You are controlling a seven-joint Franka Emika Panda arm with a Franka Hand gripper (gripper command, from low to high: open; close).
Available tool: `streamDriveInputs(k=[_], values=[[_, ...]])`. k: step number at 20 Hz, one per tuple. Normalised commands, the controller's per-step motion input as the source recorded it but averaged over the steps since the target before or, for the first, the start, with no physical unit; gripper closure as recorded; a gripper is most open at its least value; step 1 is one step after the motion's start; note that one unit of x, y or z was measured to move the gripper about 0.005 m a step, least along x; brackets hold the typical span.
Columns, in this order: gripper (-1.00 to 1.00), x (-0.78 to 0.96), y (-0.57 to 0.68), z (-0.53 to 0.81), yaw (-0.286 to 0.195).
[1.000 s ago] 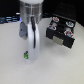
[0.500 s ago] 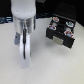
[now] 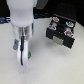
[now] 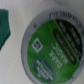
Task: Open the kcup holder, insert the kcup into the holder, and close the kcup holder
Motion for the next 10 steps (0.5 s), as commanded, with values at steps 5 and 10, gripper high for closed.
streamDriveInputs(k=[5, 10], values=[[1.00, 0.05, 0.01, 0.07, -0.136], [1.00, 0.07, 0.04, 0.16, -0.092]])
